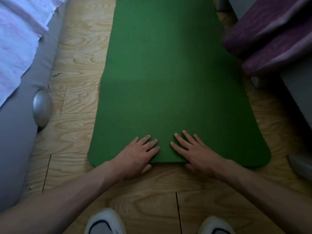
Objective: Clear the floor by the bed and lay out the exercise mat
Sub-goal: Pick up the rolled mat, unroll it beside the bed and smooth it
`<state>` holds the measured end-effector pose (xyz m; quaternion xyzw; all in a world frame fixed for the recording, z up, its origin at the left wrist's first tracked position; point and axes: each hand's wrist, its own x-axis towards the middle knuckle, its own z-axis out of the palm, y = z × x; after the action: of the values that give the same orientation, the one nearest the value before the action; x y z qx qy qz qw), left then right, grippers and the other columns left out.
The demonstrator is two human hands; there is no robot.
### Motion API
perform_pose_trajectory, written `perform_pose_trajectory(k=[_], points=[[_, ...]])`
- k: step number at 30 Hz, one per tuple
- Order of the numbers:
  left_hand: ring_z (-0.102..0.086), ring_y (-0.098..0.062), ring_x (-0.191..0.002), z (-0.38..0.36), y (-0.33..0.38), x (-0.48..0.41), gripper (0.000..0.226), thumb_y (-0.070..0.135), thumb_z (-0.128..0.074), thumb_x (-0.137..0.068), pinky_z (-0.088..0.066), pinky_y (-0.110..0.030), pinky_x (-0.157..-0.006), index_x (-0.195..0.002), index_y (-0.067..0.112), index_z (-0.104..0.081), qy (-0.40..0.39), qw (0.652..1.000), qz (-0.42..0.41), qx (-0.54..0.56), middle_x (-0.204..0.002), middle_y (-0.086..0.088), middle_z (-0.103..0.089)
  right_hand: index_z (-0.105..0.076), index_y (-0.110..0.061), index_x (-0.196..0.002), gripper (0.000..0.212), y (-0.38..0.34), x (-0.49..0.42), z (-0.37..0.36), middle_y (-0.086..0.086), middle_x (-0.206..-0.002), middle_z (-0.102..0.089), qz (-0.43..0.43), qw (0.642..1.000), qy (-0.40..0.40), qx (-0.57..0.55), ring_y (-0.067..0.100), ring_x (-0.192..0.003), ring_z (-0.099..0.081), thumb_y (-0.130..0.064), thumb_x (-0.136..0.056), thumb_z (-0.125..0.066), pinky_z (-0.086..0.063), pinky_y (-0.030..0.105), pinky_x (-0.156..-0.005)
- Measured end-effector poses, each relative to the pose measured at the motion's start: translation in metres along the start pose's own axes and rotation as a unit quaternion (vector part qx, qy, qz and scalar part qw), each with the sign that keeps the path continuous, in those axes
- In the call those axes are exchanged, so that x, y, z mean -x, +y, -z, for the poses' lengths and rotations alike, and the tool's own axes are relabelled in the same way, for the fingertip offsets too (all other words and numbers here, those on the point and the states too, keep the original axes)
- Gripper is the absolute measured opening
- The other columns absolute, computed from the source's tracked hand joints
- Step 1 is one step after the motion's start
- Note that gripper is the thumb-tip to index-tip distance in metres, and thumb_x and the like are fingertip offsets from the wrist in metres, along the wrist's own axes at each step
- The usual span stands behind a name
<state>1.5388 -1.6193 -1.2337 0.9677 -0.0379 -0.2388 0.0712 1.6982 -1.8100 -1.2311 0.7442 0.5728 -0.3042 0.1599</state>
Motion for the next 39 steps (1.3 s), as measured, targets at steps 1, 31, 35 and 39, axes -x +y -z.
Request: perform_pose_trajectory(k=[1, 31, 35, 39], points=[[-0.010, -0.033, -0.152, 0.003, -0.001, 0.000, 0.066, 0.033, -0.048, -0.098, -0.018, -0.053, -0.121, -0.156, 0.017, -0.019, -0.012, 1.000, -0.001, 0.003, -0.165, -0.009, -0.016, 0.011, -0.028, -0.159, 0.081, 0.000, 0.000, 0.003, 0.006, -0.167, 0.022, 0.003, 1.000, -0.009, -0.008, 0.035, -0.153, 0.022, -0.031, -0.103, -0.046, 0.003, 0.057, -0.125], [-0.064, -0.027, -0.098, 0.040, 0.018, 0.027, 0.037, 0.045, -0.036, -0.100, -0.053, -0.039, -0.083, -0.128, 0.026, -0.049, -0.029, 0.994, -0.029, 0.098, -0.112, -0.004, -0.067, -0.027, -0.030, -0.158, 0.054, -0.001, 0.042, 0.040, -0.004, -0.168, -0.020, 0.053, 0.983, -0.059, -0.166, 0.015, -0.154, -0.022, -0.036, -0.106, -0.041, -0.014, 0.031, -0.125], [-0.063, -0.026, -0.090, 0.050, 0.006, 0.015, 0.027, 0.045, -0.039, -0.101, -0.049, -0.035, -0.076, -0.113, 0.024, -0.053, -0.037, 0.992, -0.016, 0.118, -0.104, -0.005, -0.067, -0.039, -0.034, -0.152, 0.046, 0.002, 0.034, 0.054, -0.004, -0.165, -0.030, 0.030, 0.979, -0.063, -0.192, 0.018, -0.148, -0.035, -0.034, -0.106, -0.042, -0.026, 0.038, -0.123], [-0.061, -0.025, -0.095, 0.046, 0.000, 0.005, 0.028, 0.045, -0.039, -0.100, -0.051, -0.038, -0.082, -0.110, 0.024, -0.055, -0.048, 0.990, -0.002, 0.132, -0.107, -0.003, -0.066, -0.049, -0.033, -0.145, 0.040, 0.000, 0.028, 0.053, 0.000, -0.158, -0.041, -0.006, 0.977, -0.071, -0.201, 0.022, -0.136, -0.048, -0.035, -0.106, -0.040, -0.040, 0.044, -0.115]])
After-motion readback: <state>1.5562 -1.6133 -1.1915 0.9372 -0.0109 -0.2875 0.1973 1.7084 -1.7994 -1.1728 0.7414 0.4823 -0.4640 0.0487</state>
